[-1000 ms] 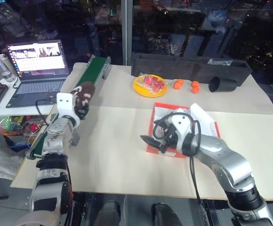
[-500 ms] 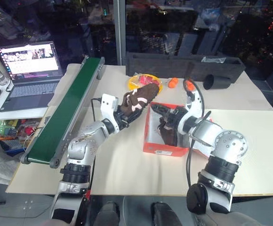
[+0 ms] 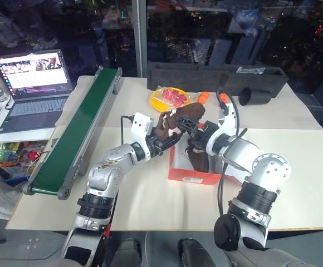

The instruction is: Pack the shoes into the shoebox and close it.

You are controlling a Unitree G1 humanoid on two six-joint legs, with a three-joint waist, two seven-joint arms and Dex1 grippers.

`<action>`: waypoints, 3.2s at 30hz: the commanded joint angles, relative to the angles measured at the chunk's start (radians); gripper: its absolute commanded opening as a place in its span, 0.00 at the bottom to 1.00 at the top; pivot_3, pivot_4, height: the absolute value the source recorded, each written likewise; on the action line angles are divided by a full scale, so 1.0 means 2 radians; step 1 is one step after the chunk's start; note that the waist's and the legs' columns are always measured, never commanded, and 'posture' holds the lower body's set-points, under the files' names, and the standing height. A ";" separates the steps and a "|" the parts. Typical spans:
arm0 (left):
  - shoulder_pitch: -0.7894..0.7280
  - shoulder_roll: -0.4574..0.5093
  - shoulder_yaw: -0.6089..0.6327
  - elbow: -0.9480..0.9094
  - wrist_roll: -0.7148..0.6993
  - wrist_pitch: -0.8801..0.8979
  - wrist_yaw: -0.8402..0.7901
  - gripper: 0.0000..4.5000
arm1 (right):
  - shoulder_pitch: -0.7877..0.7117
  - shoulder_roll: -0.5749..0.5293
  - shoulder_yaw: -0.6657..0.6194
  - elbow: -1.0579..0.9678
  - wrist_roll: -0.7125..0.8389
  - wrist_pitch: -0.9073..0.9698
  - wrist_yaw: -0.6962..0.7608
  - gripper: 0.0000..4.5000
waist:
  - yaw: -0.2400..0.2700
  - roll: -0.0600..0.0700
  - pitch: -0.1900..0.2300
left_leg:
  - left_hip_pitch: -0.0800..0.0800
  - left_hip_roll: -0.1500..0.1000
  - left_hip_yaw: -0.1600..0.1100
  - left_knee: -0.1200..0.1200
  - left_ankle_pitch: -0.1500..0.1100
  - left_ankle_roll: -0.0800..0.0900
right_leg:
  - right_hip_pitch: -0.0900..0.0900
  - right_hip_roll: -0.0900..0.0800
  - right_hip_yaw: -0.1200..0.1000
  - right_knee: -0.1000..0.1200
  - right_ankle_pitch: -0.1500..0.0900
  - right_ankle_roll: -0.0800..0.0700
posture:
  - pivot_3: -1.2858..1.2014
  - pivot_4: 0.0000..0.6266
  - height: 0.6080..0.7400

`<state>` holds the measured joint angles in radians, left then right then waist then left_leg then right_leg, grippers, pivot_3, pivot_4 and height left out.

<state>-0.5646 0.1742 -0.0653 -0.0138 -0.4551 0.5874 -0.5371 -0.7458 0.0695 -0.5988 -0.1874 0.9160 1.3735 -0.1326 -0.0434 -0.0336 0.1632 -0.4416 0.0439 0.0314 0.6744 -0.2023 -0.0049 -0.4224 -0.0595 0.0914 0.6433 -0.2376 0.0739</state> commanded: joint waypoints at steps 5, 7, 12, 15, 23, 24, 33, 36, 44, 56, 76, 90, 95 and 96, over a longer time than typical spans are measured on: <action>-0.012 -0.001 -0.003 -0.019 0.014 -0.022 -0.006 0.60 | -0.007 -0.009 0.005 -0.012 0.023 -0.025 -0.017 0.39 | 0.000 0.000 0.000 | 0.000 0.000 0.000 0.000 0.000 0.000 | 0.000 0.000 0.000 0.000 0.000 0.000 | 0.52 0.24 1.00; -0.011 -0.001 -0.004 -0.018 0.016 -0.023 -0.007 0.60 | -0.007 -0.012 0.009 -0.010 0.022 -0.027 -0.016 0.24 | 0.000 0.000 0.000 | 0.000 0.000 0.000 0.000 0.000 0.000 | 0.000 0.000 0.000 0.000 0.000 0.000 | 0.52 0.24 1.00; -0.010 0.001 -0.010 -0.015 0.029 -0.030 -0.006 0.60 | -0.006 -0.015 0.014 -0.009 0.026 -0.028 -0.013 0.18 | 0.000 0.000 0.000 | 0.000 0.000 0.000 0.000 0.000 0.000 | 0.000 0.000 0.000 -0.001 0.000 0.000 | 0.52 0.24 1.00; -0.009 0.001 -0.015 -0.014 0.036 -0.034 -0.009 0.60 | -0.007 -0.014 0.010 -0.008 0.029 -0.036 -0.018 0.18 | 0.000 0.000 0.000 | 0.000 0.000 0.000 0.000 0.000 0.000 | 0.000 0.000 0.000 -0.001 0.000 0.000 | 0.52 0.24 1.00; -0.009 0.000 -0.018 -0.014 0.042 -0.039 -0.013 0.60 | -0.006 -0.005 0.008 -0.011 0.040 -0.064 -0.044 0.10 | 0.000 0.000 0.000 | 0.000 0.000 0.000 -0.001 0.000 0.000 | 0.000 0.000 0.000 -0.001 0.000 0.000 | 0.52 0.24 1.00; -0.010 0.000 -0.018 -0.014 0.043 -0.039 -0.013 0.60 | -0.005 -0.005 0.011 -0.012 0.043 -0.064 -0.044 0.10 | 0.000 0.000 0.000 | 0.000 0.000 0.000 -0.001 0.000 0.000 | 0.000 0.000 0.000 -0.001 0.000 0.000 | 0.52 0.24 1.00; 0.001 0.028 -0.046 -0.026 0.075 -0.059 -0.039 0.93 | 0.008 -0.030 0.041 -0.015 0.023 -0.089 -0.046 0.10 | 0.000 0.000 0.000 | 0.000 0.000 0.000 -0.003 0.000 0.000 | -0.001 0.000 0.000 -0.002 0.000 0.000 | 0.52 0.24 1.00; 0.011 0.052 -0.050 -0.019 0.085 -0.070 -0.056 0.98 | -0.003 -0.044 0.017 0.004 0.017 -0.119 -0.066 0.10 | 0.000 0.000 0.000 | 0.000 0.000 0.000 -0.003 0.000 0.000 | 0.000 0.000 0.000 -0.003 0.000 0.000 | 0.52 0.24 1.00; 0.051 0.105 -0.071 -0.007 0.117 -0.112 -0.100 0.98 | -0.047 -0.167 0.032 0.099 0.003 -0.037 -0.073 0.10 | 0.000 0.002 0.001 | 0.000 0.000 0.001 -0.004 0.000 0.000 | 0.000 0.000 0.000 -0.004 0.000 0.000 | 0.52 0.24 1.00; 0.062 0.093 -0.076 -0.002 0.131 -0.126 -0.103 0.98 | -0.082 -0.208 0.118 0.171 -0.044 0.075 -0.005 0.10 | 0.001 0.002 0.001 | 0.000 0.000 0.001 -0.006 0.001 0.001 | -0.001 0.000 0.001 -0.006 0.000 0.000 | 0.52 0.24 1.00; 0.045 0.049 -0.087 0.031 0.135 -0.131 -0.107 1.00 | -0.116 -0.189 0.283 0.448 -0.219 -0.070 0.171 0.31 | -0.002 0.001 -0.004 | 0.004 0.000 0.001 -0.006 0.001 0.001 | 0.003 0.000 0.001 -0.005 0.000 0.000 | 0.52 0.24 1.00; 0.037 0.051 -0.088 0.045 0.140 -0.142 -0.131 1.00 | -0.133 -0.180 0.070 0.076 -0.136 0.120 0.068 0.73 | 0.002 0.002 -0.003 | -0.001 0.000 0.000 -0.007 0.001 0.001 | -0.002 0.000 0.000 -0.002 0.000 0.000 | 0.52 0.24 1.00; 0.032 0.054 -0.087 0.052 0.145 -0.148 -0.138 1.00 | -0.033 -0.183 0.005 -0.066 0.014 0.120 -0.034 0.51 | 0.005 0.002 -0.003 | -0.001 0.000 0.000 -0.007 0.001 0.001 | -0.001 0.000 0.000 -0.003 0.000 -0.001 | 0.52 0.24 1.00; 0.031 0.055 -0.086 0.053 0.145 -0.148 -0.139 1.00 | -0.005 -0.192 -0.005 -0.088 0.055 0.120 -0.055 0.44 | 0.008 0.002 -0.003 | -0.001 0.000 0.000 -0.007 0.001 0.001 | 0.000 0.000 0.000 -0.006 0.000 0.000 | 0.52 0.24 1.00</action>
<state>-0.4848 0.2829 -0.2415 0.1066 -0.1603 0.3205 -0.8051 -0.8036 -0.2899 -0.5480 -0.2681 0.8928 1.6064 -0.1674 -0.0268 -0.0305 0.1564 -0.4433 0.0437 0.0309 0.6610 -0.2003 -0.0014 -0.4222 -0.0601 0.0903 0.6308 -0.2376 0.0729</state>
